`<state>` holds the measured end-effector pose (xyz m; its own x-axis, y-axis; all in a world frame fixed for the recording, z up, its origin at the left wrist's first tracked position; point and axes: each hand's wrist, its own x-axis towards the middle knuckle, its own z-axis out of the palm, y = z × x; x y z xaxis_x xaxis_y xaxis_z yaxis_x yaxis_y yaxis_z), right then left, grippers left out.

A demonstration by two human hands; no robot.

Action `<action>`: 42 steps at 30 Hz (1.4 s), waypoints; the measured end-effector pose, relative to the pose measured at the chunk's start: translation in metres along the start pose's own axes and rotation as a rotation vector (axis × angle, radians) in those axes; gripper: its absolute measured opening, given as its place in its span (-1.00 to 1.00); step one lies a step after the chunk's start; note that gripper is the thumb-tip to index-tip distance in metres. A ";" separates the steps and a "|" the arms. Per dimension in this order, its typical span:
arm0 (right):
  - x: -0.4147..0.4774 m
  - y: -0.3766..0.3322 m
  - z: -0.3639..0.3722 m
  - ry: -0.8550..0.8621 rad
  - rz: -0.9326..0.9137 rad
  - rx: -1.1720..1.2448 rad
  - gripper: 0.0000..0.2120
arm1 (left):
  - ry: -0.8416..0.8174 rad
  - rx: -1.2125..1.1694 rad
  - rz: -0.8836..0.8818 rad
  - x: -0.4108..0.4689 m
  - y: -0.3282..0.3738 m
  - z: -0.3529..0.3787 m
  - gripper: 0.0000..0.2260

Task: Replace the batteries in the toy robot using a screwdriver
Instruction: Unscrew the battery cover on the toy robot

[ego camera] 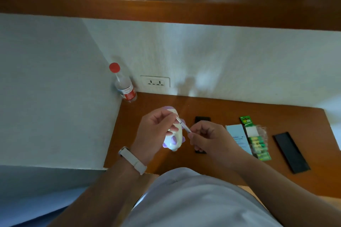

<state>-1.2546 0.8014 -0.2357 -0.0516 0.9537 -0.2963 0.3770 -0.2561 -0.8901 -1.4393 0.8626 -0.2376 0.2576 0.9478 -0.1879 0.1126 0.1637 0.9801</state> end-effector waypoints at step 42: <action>0.012 0.023 0.049 0.277 0.252 0.388 -0.89 | -0.056 -0.439 -0.459 0.036 -0.114 -0.019 -0.28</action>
<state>-1.2923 0.7994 -0.2765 0.2620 0.8478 -0.4611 -0.0254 -0.4716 -0.8814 -1.4614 0.8835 -0.3549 0.3273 0.7406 -0.5868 -0.1773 0.6581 0.7317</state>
